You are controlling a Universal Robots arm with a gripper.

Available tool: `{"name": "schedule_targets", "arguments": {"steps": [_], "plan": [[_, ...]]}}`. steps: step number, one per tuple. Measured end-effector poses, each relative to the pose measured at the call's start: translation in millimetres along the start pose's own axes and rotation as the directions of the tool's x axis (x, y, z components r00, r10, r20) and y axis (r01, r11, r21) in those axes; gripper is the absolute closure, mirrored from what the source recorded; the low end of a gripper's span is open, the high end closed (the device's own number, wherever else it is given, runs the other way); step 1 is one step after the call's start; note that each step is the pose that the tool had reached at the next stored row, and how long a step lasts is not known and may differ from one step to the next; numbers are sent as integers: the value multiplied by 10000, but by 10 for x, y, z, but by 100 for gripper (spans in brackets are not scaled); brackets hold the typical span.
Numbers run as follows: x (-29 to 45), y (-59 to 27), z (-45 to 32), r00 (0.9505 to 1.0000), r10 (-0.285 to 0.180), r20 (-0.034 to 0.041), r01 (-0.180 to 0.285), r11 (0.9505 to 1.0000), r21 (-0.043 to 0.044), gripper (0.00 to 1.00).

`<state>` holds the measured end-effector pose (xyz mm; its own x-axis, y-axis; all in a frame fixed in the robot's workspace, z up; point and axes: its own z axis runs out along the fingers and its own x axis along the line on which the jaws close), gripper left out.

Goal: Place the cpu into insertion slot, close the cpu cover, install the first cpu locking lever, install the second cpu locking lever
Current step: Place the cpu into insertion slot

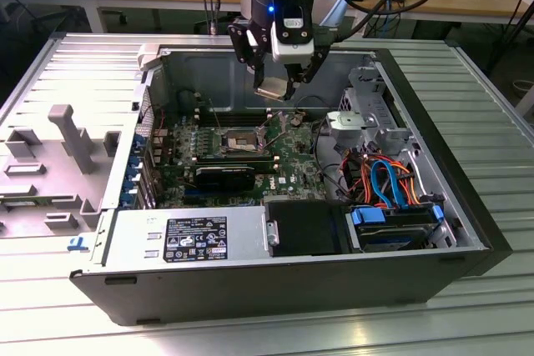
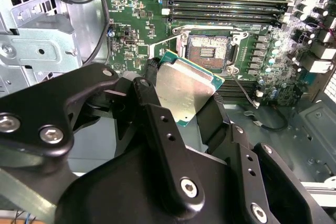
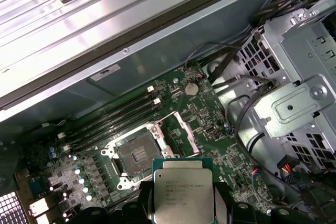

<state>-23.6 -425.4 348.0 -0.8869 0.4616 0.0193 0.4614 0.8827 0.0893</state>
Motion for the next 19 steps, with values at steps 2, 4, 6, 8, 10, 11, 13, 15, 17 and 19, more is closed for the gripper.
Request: {"name": "schedule_targets", "arguments": {"steps": [2, 4, 6, 8, 10, 11, 13, 15, 17, 19], "plan": [[0, 0, 0, 10000, 23, 2, -23, 10000, -1, 45], [0, 0, 0, 10000, 46, 4, -46, 10000, 0, 45], [-1, -1, 0, 10000, 63, 5, -63, 10000, 0, 45], [-1, -1, 1, 10000, 80, 7, -80, 10000, -1, 45], [0, -1, 1, 9999, 104, 9, -104, 9999, -1, 45], [0, -1, 1, 9999, 115, 10, -115, 9999, -2, 45], [0, -1, 1, 9999, 131, 11, -131, 9999, -2, 45], [-1, -1, 2, 9999, 148, 13, -148, 9999, -3, 45], [-1, -1, 2, 9999, 162, 15, -162, 9999, -3, 45], [-1, -2, 3, 9998, 194, 17, -194, 9998, -4, 45]]}}
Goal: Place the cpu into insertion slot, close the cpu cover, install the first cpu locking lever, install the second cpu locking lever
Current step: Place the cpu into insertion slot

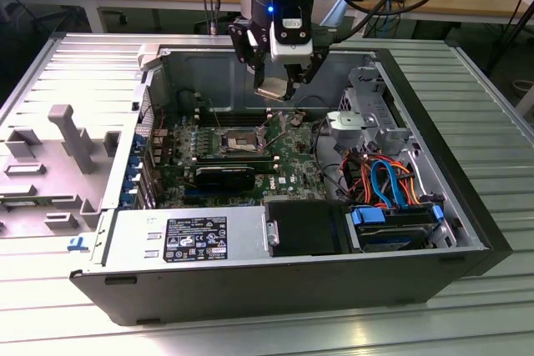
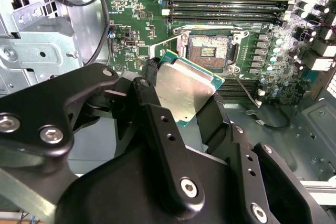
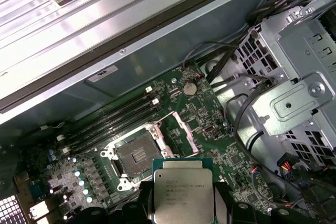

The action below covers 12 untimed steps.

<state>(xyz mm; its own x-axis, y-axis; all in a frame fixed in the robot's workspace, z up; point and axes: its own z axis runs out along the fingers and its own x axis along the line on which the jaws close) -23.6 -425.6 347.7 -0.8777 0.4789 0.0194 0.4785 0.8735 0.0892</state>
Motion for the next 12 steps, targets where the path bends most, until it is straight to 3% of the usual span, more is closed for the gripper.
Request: {"name": "schedule_targets", "arguments": {"steps": [12], "plan": [[-1, -3, 7, 9996, 269, 24, -269, 9996, -6, 45]]}}
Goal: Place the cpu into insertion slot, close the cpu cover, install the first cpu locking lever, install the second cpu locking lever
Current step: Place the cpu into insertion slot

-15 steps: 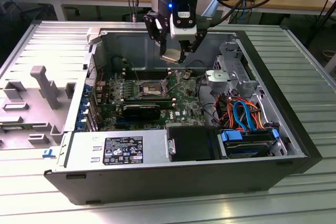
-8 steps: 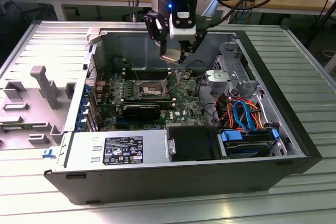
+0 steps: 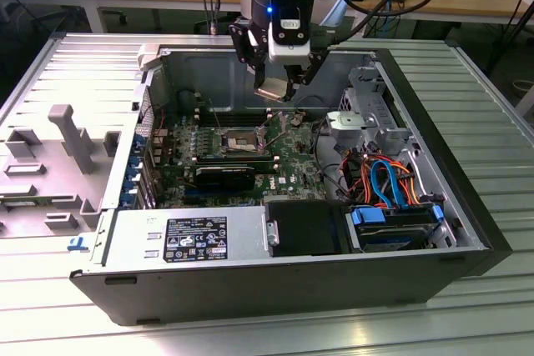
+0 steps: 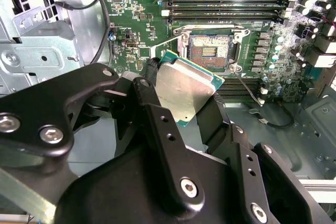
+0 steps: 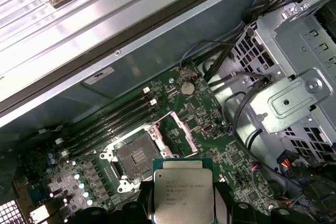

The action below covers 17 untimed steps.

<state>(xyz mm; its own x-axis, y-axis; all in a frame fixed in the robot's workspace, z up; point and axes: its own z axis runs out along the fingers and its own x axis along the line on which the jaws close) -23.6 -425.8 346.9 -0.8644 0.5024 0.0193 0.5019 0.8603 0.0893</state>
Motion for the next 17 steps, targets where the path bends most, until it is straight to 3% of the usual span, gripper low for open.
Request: {"name": "schedule_targets", "arguments": {"steps": [17], "plan": [[0, 0, 2, 9999, 131, 12, -131, 9999, -2, 45]]}}
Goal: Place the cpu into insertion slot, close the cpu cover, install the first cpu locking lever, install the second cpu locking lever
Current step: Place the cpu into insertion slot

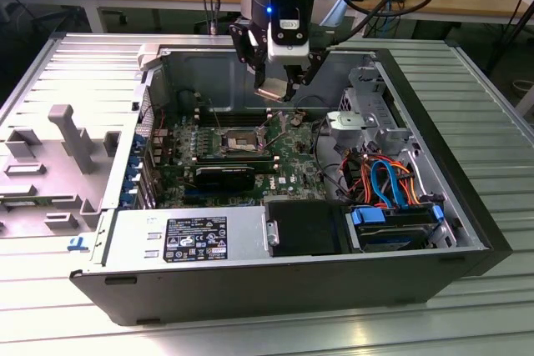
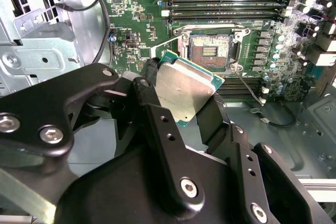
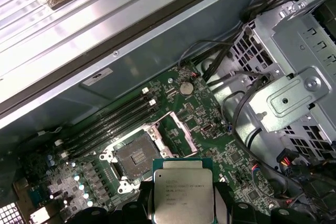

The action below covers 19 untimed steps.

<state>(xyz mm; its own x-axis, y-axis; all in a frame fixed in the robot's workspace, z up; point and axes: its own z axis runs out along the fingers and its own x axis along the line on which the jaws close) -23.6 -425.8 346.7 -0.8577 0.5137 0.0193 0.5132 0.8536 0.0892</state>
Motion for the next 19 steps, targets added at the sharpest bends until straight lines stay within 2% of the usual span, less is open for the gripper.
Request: {"name": "schedule_targets", "arguments": {"steps": [19], "plan": [[0, 0, 1, 9997, 257, 23, -257, 9997, -6, 45]]}}
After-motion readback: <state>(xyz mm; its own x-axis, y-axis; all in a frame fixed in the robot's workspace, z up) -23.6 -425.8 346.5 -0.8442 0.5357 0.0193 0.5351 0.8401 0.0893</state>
